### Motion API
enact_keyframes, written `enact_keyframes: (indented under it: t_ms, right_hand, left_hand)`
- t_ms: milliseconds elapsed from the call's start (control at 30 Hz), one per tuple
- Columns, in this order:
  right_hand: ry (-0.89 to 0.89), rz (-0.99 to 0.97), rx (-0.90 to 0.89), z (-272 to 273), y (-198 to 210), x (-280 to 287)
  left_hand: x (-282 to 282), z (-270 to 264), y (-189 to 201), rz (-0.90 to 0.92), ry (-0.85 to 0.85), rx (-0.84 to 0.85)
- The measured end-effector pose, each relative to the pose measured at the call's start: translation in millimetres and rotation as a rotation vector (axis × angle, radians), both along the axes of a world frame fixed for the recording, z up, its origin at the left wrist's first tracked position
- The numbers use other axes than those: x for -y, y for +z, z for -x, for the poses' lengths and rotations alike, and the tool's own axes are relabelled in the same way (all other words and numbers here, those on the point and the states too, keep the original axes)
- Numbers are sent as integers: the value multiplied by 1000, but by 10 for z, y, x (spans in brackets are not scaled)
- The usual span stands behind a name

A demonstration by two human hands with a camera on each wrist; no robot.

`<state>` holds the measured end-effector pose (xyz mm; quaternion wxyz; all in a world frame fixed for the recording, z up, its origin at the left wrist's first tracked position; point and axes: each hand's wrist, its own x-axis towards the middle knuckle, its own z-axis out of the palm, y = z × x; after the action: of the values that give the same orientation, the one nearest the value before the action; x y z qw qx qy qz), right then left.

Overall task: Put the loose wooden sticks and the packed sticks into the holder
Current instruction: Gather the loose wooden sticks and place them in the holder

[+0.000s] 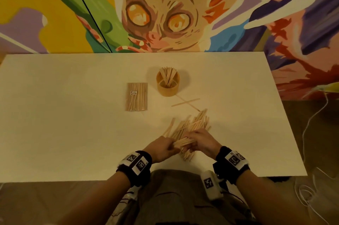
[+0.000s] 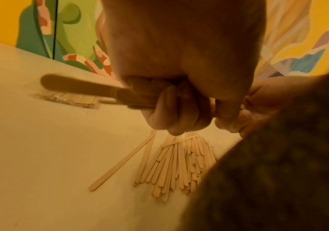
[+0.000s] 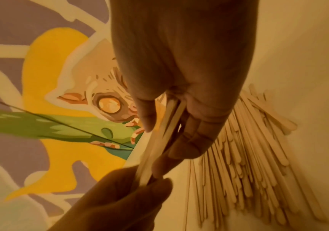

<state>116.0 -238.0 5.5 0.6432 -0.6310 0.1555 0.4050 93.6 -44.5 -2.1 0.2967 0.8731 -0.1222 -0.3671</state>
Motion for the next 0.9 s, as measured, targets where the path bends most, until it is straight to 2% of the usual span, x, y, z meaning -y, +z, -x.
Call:
enact_keyframes:
  t_ms: [133, 233, 433, 667, 900]
  right_hand:
    - [62, 46, 62, 13, 2, -83]
    - [6, 17, 60, 11, 0, -103]
    - [-124, -18, 88, 40, -44, -157]
    - [-247, -28, 97, -18, -19, -19]
    - [-379, -100, 40, -79, -30, 89]
  left_hand:
    - [62, -14, -15, -36, 11, 82]
    - [73, -31, -56, -64, 39, 107]
    - [134, -104, -109, -134, -26, 181]
    - [-138, -291, 79, 47, 133, 47]
    - [-364, -259, 222, 434, 522, -156]
